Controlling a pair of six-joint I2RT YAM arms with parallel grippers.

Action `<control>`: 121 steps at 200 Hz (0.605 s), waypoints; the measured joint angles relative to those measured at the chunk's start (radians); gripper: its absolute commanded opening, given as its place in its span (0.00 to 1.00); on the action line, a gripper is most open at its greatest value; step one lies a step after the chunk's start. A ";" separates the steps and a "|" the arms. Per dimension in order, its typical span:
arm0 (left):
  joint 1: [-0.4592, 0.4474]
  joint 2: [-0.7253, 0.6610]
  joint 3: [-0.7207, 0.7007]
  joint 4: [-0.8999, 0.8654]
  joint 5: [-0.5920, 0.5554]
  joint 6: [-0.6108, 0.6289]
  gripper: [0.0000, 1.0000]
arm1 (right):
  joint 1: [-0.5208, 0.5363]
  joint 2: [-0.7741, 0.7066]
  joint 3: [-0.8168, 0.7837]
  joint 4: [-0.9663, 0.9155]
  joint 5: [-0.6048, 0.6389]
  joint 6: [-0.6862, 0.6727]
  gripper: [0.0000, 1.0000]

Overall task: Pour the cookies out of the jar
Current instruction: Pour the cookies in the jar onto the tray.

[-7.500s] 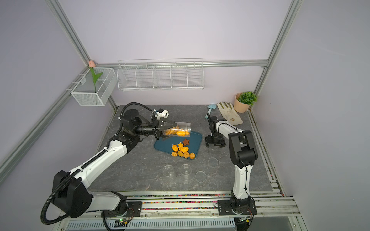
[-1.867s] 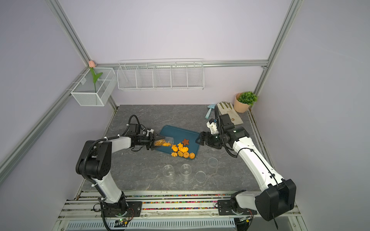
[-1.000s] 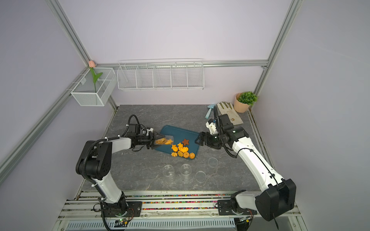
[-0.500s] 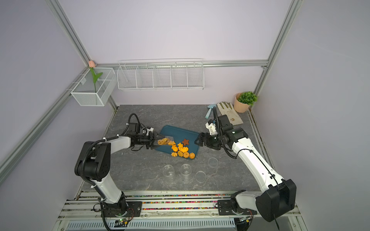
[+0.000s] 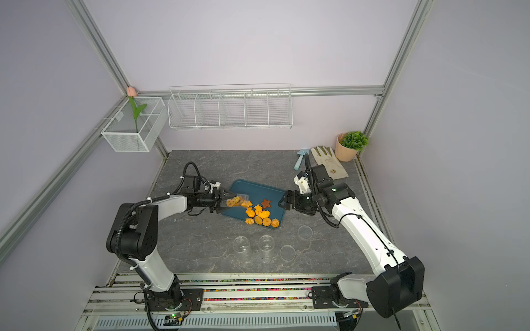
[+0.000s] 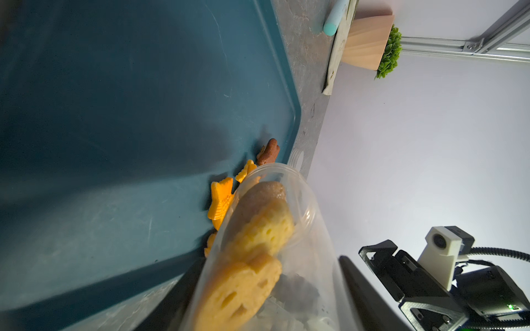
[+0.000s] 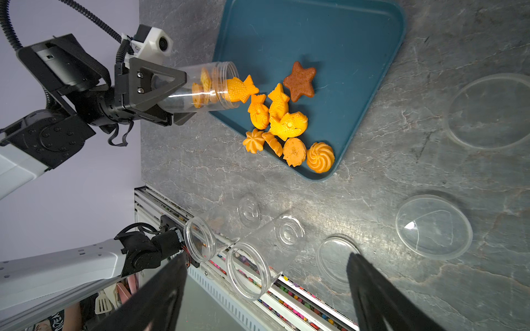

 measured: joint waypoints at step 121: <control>0.012 -0.016 -0.048 0.074 0.009 -0.057 0.65 | 0.006 -0.013 -0.003 0.008 0.003 0.003 0.89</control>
